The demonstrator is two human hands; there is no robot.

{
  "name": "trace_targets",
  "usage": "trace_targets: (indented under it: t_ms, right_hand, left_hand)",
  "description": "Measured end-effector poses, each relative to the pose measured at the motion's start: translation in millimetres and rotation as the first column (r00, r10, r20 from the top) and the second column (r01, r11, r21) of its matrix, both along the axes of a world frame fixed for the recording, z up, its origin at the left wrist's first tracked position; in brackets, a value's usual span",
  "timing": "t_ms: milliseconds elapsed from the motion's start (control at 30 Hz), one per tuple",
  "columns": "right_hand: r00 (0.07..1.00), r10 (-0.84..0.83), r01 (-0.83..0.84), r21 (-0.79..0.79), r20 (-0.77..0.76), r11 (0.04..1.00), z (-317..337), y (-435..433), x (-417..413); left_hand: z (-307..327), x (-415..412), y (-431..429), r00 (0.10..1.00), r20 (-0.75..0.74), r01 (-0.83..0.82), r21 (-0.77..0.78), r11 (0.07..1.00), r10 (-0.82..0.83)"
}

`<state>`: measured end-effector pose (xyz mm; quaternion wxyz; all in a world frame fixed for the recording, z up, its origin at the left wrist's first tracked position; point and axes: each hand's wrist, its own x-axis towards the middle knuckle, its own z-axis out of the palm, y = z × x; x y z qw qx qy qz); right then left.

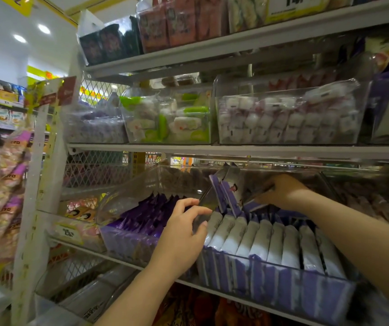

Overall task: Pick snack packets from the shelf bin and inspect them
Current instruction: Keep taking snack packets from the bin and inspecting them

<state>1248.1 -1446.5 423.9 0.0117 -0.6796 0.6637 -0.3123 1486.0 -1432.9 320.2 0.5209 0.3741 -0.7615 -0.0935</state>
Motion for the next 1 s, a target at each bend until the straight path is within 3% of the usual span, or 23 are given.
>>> trace_targets:
  t_ms: [100, 200, 333, 400, 500, 567, 600, 667, 767, 867, 1000]
  right_hand:
    - [0.998, -0.001, 0.004, -0.045, 0.065, 0.999, -0.2, 8.2, -3.3]
    - [0.999, -0.015, 0.022, -0.218, 0.034, 0.976, -5.1, 29.8, -9.2]
    - [0.994, 0.102, -0.088, -0.293, 0.033, 0.952, -24.5, 71.4, -6.9]
    - [0.980, 0.187, -0.153, -0.351, 0.065, 0.924, -37.9, 92.0, 1.9]
    - [0.934, 0.354, -0.296, -0.436, 0.056, 0.850, -64.2, 121.7, 21.0]
    - [0.871, 0.488, -0.419, -0.431, 0.056, 0.799, -84.8, 136.3, 35.7]
    - [0.837, 0.544, -0.476, -0.415, 0.056, 0.775, -96.0, 141.7, 43.3]
    - [0.766, 0.638, -0.569, -0.379, 0.078, 0.730, -120.1, 148.2, 58.4]
    - [0.652, 0.739, -0.685, -0.286, 0.169, 0.670, -157.8, 150.2, 79.2]
    - [0.565, 0.750, -0.728, -0.220, 0.343, 0.649, -192.7, 148.9, 99.8]
    - [0.396, 0.589, -0.616, -0.272, 0.704, 0.739, -225.9, 144.1, 128.9]
  left_hand:
    - [2.3, 3.0, 7.9, 0.999, 0.042, -0.020, -0.003, 1.000, 0.020]
    - [4.1, 4.5, 18.4, 0.997, 0.051, -0.048, -0.054, 0.997, 0.051]
    - [5.8, -5.5, 39.3, 0.996, -0.068, -0.062, -0.143, 0.988, 0.053]
    - [6.7, -12.0, 50.7, 0.990, -0.135, -0.040, -0.107, 0.993, 0.025]
    - [4.0, -20.3, 67.5, 0.952, -0.292, 0.146, 0.153, 0.977, -0.096]
    - [-2.4, -20.1, 79.5, 0.857, -0.471, 0.380, 0.308, 0.872, -0.207]
    - [-7.4, -17.4, 85.3, 0.794, -0.555, 0.474, 0.312, 0.823, -0.247]
    - [-22.4, -7.8, 94.5, 0.710, -0.661, 0.516, 0.253, 0.818, -0.243]
    - [-58.0, 13.2, 105.8, 0.673, -0.734, 0.346, 0.204, 0.916, -0.091]
    - [-103.0, 36.7, 116.5, 0.666, -0.746, 0.291, 0.242, 0.925, -0.014]
    - [-154.0, 59.9, 127.6, 0.670, -0.742, 0.337, 0.323, 0.885, 0.016]
